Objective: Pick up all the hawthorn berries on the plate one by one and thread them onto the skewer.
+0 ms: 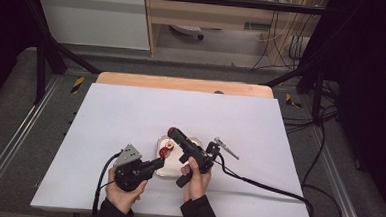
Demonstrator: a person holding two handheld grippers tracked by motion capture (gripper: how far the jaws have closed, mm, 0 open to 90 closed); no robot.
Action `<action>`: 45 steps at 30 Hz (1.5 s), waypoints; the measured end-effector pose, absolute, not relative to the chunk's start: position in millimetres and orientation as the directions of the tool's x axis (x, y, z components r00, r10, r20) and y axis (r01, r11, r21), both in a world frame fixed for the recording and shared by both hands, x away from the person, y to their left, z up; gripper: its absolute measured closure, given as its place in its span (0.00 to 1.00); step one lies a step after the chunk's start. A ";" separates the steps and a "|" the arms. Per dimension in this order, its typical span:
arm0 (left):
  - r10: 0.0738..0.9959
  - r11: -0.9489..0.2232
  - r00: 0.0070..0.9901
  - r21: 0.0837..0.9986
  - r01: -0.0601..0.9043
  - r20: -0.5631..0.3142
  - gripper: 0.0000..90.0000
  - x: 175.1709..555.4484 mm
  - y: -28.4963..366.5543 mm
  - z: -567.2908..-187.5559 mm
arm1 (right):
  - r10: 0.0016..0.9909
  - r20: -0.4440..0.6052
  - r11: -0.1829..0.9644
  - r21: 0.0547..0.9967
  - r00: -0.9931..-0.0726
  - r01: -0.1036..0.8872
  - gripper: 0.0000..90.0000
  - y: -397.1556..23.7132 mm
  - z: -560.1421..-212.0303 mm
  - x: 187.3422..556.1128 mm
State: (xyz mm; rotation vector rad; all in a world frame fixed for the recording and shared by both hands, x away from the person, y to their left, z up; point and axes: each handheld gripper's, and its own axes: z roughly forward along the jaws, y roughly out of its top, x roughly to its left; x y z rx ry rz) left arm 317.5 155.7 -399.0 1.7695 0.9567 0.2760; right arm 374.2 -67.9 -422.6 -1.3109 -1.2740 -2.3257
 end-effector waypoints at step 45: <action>0.702 -0.246 0.695 0.863 0.441 -0.154 0.98 329.2 180.7 -412.6 | 0.646 0.347 0.109 0.840 -0.680 0.532 0.08 -113.7 -417.6 380.9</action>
